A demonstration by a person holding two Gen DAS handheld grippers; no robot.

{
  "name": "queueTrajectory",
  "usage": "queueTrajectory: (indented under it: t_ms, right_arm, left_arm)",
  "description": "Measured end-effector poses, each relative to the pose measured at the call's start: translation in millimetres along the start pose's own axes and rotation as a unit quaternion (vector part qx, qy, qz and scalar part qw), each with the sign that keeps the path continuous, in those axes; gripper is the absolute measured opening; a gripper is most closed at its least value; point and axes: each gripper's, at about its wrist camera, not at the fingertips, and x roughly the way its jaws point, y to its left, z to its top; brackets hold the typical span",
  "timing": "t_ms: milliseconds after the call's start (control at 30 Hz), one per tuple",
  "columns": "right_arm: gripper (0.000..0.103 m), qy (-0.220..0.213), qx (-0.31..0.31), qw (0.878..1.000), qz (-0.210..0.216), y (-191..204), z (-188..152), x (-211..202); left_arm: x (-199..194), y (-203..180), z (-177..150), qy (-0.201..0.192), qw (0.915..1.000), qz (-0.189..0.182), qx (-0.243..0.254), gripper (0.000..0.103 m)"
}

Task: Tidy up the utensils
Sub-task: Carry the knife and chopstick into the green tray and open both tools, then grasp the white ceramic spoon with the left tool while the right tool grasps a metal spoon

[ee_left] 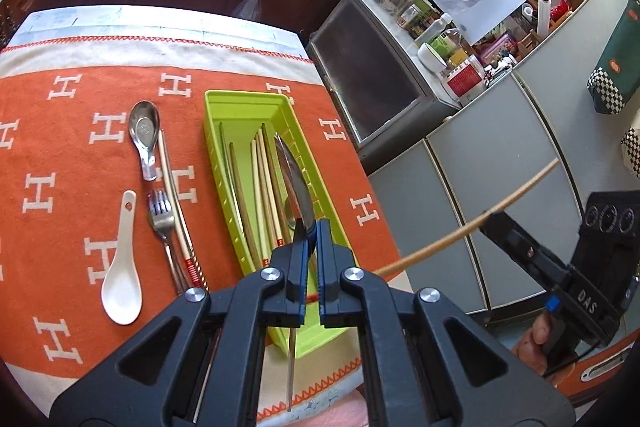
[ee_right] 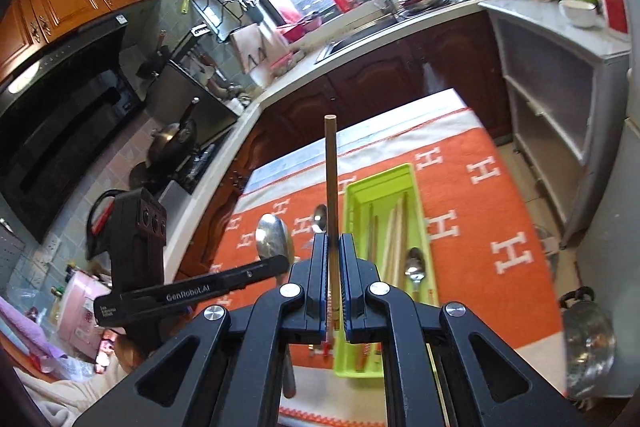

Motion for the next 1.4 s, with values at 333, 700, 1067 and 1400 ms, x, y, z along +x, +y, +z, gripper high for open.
queueTrajectory:
  t_ms: [333, 700, 1067, 1400]
  right_arm:
    - [0.005, 0.069, -0.058, 0.991, -0.102, 0.6, 11.0, 36.8]
    - [0.005, 0.152, -0.054, 0.978, -0.132, -17.4, 26.1, 167.7]
    - [0.018, 0.179, -0.039, 0.976, -0.118, -31.4, 19.2, 231.6]
    - [0.018, 0.180, -0.035, 0.977, -0.105, -23.6, 3.8, 217.0]
  left_arm:
    - [62.1, 8.7, 32.4, -0.010, 0.9990, 0.039, -0.022, 0.001]
    - [106.3, 43.5, 49.7, 0.007, 0.9967, 0.069, -0.041, 0.001]
    - [96.2, 54.2, 51.4, 0.021, 0.9965, 0.076, -0.026, 0.001]
    - [60.6, 68.9, 31.5, 0.031, 0.9943, 0.101, -0.012, 0.001]
